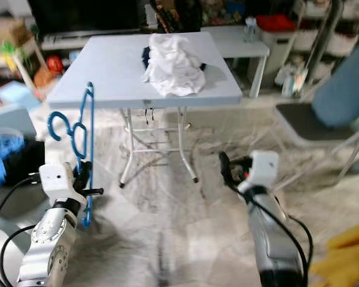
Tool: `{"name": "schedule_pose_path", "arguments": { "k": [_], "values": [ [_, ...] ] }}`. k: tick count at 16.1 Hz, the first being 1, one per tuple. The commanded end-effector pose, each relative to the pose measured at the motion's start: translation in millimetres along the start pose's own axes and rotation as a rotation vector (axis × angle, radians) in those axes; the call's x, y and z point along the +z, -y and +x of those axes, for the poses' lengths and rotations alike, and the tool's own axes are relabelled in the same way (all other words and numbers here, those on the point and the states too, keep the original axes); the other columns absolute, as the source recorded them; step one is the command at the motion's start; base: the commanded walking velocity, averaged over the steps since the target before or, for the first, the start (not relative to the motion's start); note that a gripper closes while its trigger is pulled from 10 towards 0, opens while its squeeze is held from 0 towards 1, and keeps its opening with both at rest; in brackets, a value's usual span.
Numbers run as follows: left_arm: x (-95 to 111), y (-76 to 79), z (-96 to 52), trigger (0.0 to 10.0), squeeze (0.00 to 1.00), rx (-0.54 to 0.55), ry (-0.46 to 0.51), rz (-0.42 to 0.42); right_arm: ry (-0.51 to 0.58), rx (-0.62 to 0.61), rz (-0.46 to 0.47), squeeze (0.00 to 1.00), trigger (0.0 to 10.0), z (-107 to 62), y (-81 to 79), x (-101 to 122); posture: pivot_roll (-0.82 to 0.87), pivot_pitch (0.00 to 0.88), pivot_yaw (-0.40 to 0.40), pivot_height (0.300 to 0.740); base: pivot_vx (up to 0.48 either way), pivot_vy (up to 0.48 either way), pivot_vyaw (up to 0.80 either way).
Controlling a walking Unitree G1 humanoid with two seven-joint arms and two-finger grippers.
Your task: Hang hanger
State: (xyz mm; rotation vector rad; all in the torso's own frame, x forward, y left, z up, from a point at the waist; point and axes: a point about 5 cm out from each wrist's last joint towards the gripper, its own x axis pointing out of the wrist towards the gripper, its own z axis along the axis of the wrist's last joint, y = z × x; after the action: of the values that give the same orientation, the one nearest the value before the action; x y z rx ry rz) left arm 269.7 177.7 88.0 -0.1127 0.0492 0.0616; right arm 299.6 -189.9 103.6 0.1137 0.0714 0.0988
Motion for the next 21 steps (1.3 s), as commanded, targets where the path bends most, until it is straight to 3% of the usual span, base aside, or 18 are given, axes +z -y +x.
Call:
{"name": "schedule_pose_path", "arguments": {
  "k": [1, 5, 7, 11, 13, 15, 21],
  "values": [
    [8.7, -2.9, 0.7, 10.0, 0.0, 0.032, 0.048, 0.002, -0.037, 0.017, 0.0, 0.0, 10.0, 4.8, -0.8, -4.8, 0.0, 0.0, -0.07, 0.74, 0.0, 0.0, 0.0],
    [9.7, -4.9, 0.6, 10.0, 0.0, 0.034, 0.07, 0.035, -0.055, 0.03, -0.019, 0.0, 10.0, 16.6, -8.7, -8.8, 0.01, 0.0, -0.077, 0.74, 0.0, 0.0, 0.0],
    [8.2, -5.9, -2.3, 10.0, 0.0, 0.014, 0.056, 0.044, -0.065, 0.002, -0.043, 0.0, 10.0, 15.9, -7.9, -12.5, 0.0, 0.0, -0.063, 0.74, 0.0, 0.0, 0.0],
    [1.4, -2.2, -4.0, 10.0, 0.0, -0.064, 0.01, 0.024, -0.075, -0.011, 0.011, 0.0, 10.0, 9.0, -5.3, -16.2, -0.04, 0.0, -0.023, 0.74, 0.0, 0.0, 0.0],
    [1.2, -0.4, -2.6, 10.0, 0.0, -0.069, 0.002, 0.014, -0.078, -0.021, 0.02, 0.0, 10.0, 7.5, -3.9, -17.0, -0.05, 0.0, -0.017, 0.74, 0.0, 0.0, -0.77],
    [-10.4, 11.0, 2.3, 10.0, 0.0, -0.132, -0.094, -0.076, -0.082, -0.044, 0.002, 0.0, 10.0, -2.3, 0.4, -21.5, -0.1, 0.0, 0.008, 0.74, 0.0, 0.0, -0.78],
    [-6.6, 19.7, 13.9, 10.0, 0.0, -0.174, -0.094, -0.071, -0.09, -0.062, -0.016, 0.0, 10.0, -10.1, 8.0, -20.7, -0.12, 0.0, 0.001, 0.74, 0.0, 0.0, -0.65]
  ]
}}
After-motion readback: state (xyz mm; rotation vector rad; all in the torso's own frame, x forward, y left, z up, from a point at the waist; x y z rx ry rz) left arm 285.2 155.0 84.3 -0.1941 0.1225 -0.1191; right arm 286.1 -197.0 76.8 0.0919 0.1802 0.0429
